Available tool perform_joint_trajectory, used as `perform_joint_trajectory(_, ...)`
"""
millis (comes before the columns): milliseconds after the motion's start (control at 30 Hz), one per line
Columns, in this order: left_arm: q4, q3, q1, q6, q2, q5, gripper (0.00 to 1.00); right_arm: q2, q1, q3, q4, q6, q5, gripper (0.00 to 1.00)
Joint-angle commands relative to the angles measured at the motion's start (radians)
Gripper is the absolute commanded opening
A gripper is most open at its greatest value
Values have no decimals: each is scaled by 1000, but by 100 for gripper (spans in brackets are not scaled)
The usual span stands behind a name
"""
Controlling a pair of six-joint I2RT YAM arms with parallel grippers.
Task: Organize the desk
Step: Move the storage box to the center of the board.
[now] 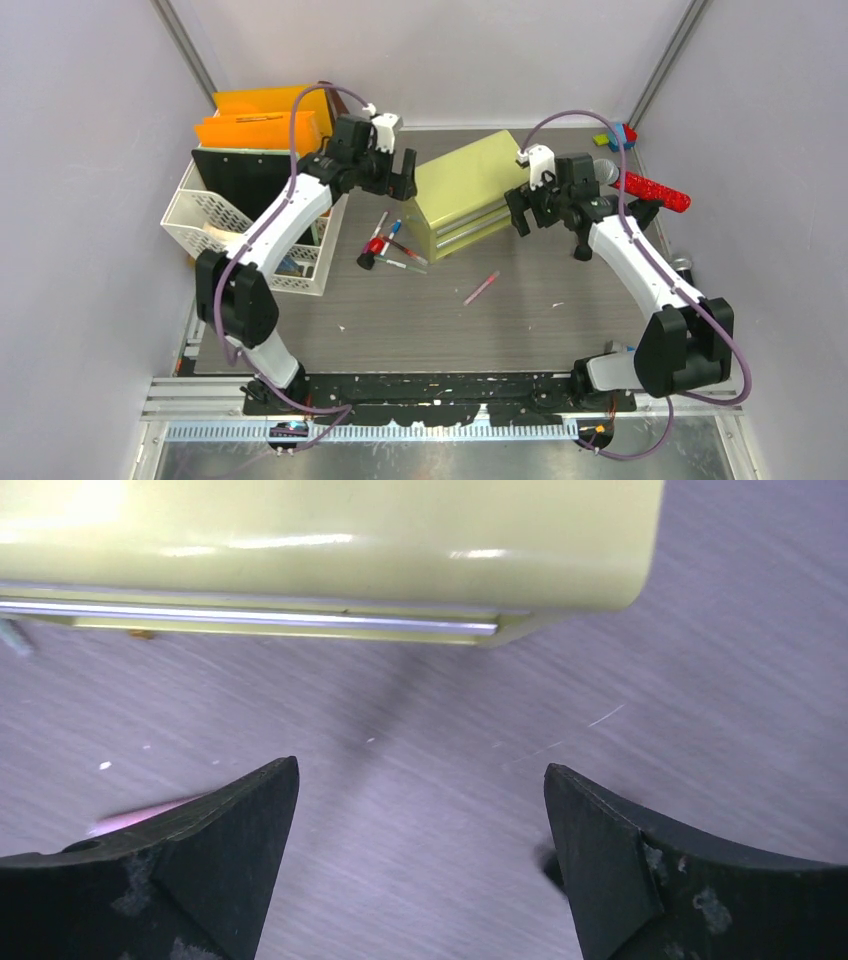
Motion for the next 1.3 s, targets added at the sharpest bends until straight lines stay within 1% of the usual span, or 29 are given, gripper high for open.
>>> perform_joint_trajectory(0,40,-108,3,-34,-122,-41,100,60,2,111,9,-171,77,100)
perform_joint_trajectory(133,89,-200,3,-62,-216,-66,100,148,2,181,13,-258,95,100)
perform_joint_trajectory(267,173,-293,3,-116,-276,-47,100,251,2,252,14,-305,89,100)
perform_joint_trajectory(400,226,-329,3,-172,-273,28,100,337,2,317,5,-338,78,100)
perform_joint_trajectory(533,283,-346,2,-250,-226,104,100,355,2,311,34,-385,25,100)
perform_joint_trajectory(700,339,-302,1,-375,-108,210,100,330,2,271,50,-441,-76,100)
perform_joint_trajectory(833,331,-237,-2,-437,-20,263,100,286,2,222,69,-453,-141,99)
perform_joint_trajectory(967,290,-178,-7,-429,48,274,100,231,2,179,60,-452,-224,97)
perform_joint_trajectory(1100,234,-101,-9,-398,119,316,95,164,3,139,25,-403,-337,94)
perform_joint_trajectory(1267,148,3,-21,-315,205,332,94,33,25,35,18,-336,-352,92)
